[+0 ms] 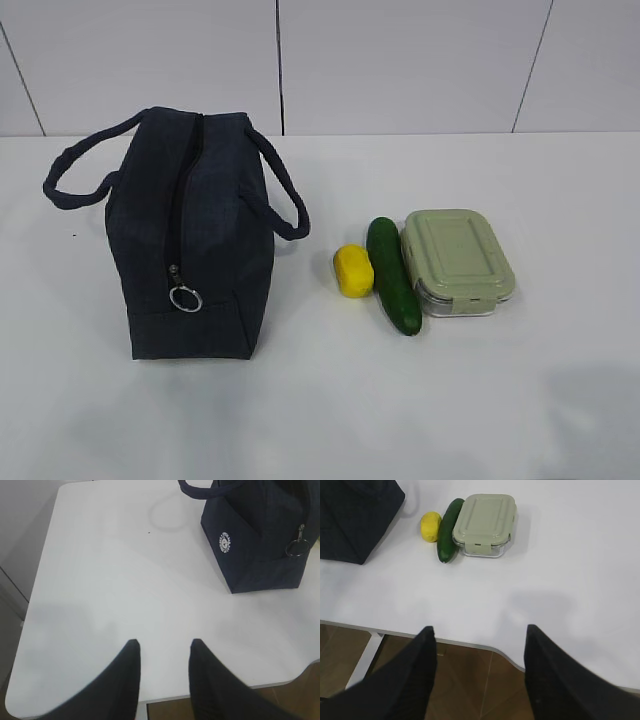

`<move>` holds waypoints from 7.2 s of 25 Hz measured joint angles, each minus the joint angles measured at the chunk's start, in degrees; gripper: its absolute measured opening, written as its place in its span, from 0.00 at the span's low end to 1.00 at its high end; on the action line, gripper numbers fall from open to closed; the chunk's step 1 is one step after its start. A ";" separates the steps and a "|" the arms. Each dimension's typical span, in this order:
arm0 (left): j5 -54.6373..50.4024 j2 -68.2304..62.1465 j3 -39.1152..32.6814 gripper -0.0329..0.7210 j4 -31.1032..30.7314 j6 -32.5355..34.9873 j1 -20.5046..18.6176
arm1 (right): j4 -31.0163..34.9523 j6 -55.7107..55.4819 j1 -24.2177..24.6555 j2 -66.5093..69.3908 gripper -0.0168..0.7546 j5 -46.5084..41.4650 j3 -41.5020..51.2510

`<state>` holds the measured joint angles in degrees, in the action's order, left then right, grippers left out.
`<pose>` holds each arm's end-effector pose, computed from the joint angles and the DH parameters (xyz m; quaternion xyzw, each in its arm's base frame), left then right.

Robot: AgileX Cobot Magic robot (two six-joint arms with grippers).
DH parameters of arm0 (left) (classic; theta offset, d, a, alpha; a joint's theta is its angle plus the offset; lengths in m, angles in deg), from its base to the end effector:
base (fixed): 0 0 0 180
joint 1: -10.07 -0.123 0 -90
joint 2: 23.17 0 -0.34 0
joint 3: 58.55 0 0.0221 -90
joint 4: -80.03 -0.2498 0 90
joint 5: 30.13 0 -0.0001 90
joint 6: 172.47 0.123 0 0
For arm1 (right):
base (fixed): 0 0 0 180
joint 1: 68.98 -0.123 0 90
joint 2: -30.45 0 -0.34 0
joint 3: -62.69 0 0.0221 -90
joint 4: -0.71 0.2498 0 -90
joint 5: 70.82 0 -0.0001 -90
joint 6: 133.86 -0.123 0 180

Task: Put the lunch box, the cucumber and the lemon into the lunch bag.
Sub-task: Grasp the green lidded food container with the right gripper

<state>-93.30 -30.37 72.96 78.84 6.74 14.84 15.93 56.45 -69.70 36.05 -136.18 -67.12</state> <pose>-0.0355 0.0052 0.2652 0.0292 0.8605 -0.0143 0.5085 -0.0416 0.0288 0.2544 -0.0940 0.8583 0.0908 0.4963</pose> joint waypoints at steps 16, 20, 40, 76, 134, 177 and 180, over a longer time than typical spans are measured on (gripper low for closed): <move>0.00 0.00 0.00 0.36 0.00 0.00 0.00 | 0.00 0.00 0.00 0.00 0.57 0.00 0.00; 0.00 0.00 0.00 0.36 0.00 0.00 0.00 | 0.00 0.00 0.00 0.00 0.57 0.00 0.00; 0.00 0.00 0.00 0.36 0.00 0.00 0.00 | 0.00 0.00 0.00 0.00 0.57 0.00 0.00; 0.00 0.00 0.00 0.36 0.00 0.00 0.00 | 20.69 -0.63 0.00 14.18 0.53 -0.14 -1.97; 0.00 0.00 0.00 0.36 0.00 0.00 0.00 | 38.13 9.08 0.00 23.81 0.53 -4.62 -1.97; 0.00 0.00 0.00 0.36 -1.84 0.00 0.00 | 45.29 28.62 0.00 52.70 0.53 7.59 -1.97; 0.00 0.00 0.00 0.36 -1.84 0.00 0.00 | 47.48 31.39 0.00 56.45 0.53 7.68 -2.16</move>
<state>-93.30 -30.37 72.96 77.01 6.74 14.84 63.42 87.84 -69.70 92.50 -128.50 -69.28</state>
